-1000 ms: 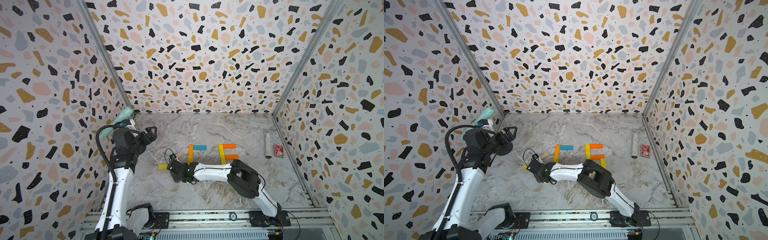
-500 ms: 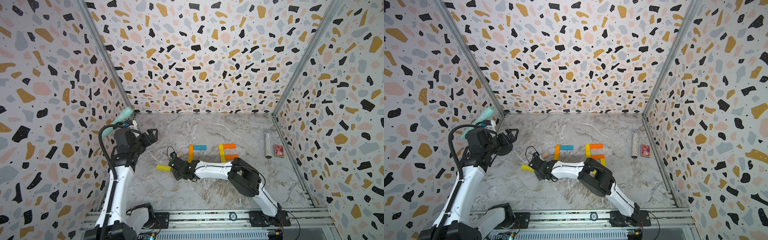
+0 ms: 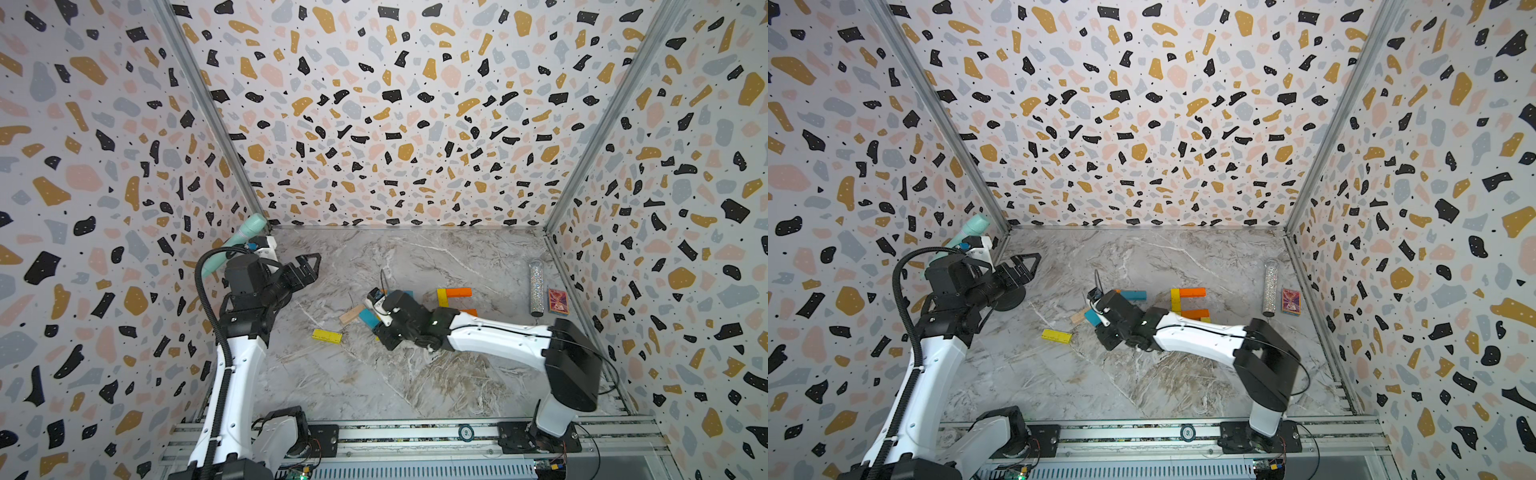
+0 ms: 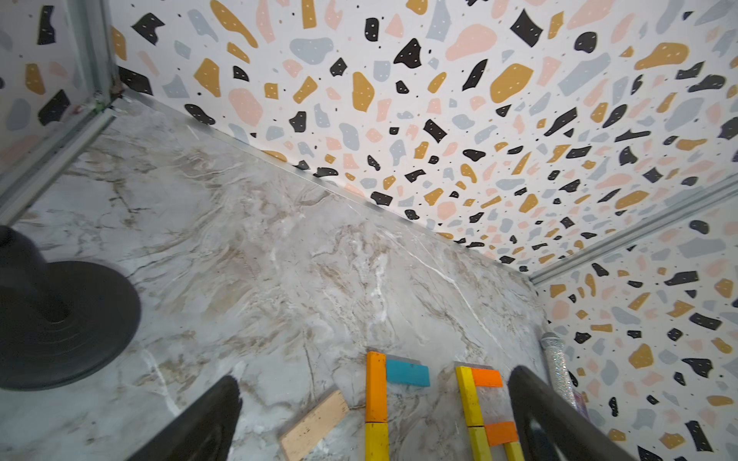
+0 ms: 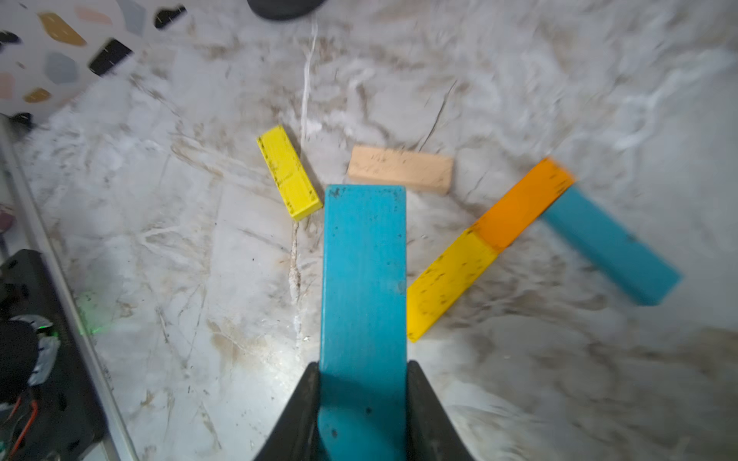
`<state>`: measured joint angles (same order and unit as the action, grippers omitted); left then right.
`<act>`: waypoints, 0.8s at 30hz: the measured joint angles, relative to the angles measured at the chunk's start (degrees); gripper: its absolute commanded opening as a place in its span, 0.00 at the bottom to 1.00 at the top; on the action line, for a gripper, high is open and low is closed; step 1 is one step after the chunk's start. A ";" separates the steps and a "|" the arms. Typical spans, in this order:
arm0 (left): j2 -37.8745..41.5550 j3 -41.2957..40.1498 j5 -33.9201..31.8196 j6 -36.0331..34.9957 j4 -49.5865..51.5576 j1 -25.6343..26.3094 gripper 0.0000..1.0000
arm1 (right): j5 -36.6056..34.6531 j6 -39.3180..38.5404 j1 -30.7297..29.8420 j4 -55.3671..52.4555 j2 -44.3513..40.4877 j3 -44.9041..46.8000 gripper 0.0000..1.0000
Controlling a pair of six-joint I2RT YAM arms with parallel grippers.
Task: Assemble the number 6 with building blocks
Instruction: Pick up the building block from the center of the board, then assemble the building block at the center of the board.
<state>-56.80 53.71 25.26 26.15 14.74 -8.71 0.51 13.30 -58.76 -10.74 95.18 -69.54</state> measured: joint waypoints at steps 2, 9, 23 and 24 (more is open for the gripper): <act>0.46 -1.51 -0.22 0.48 -1.01 2.36 1.00 | 3.02 -3.52 4.81 0.26 -4.98 3.32 0.14; 0.15 -10.27 -4.70 1.86 -4.15 10.56 1.00 | 7.02 -13.66 12.26 -0.85 -7.74 10.03 0.13; -6.91 -20.33 -10.43 3.41 -10.12 17.25 1.00 | 7.30 -26.95 11.93 -4.15 7.21 6.03 0.12; -6.99 -20.33 -10.75 3.41 -10.40 17.57 0.99 | 7.08 -27.61 12.00 -4.13 7.74 5.86 0.12</act>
<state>-63.79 33.39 14.50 29.56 4.34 8.86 7.60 -14.31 -46.76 -14.87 102.91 -63.68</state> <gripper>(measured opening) 0.995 0.324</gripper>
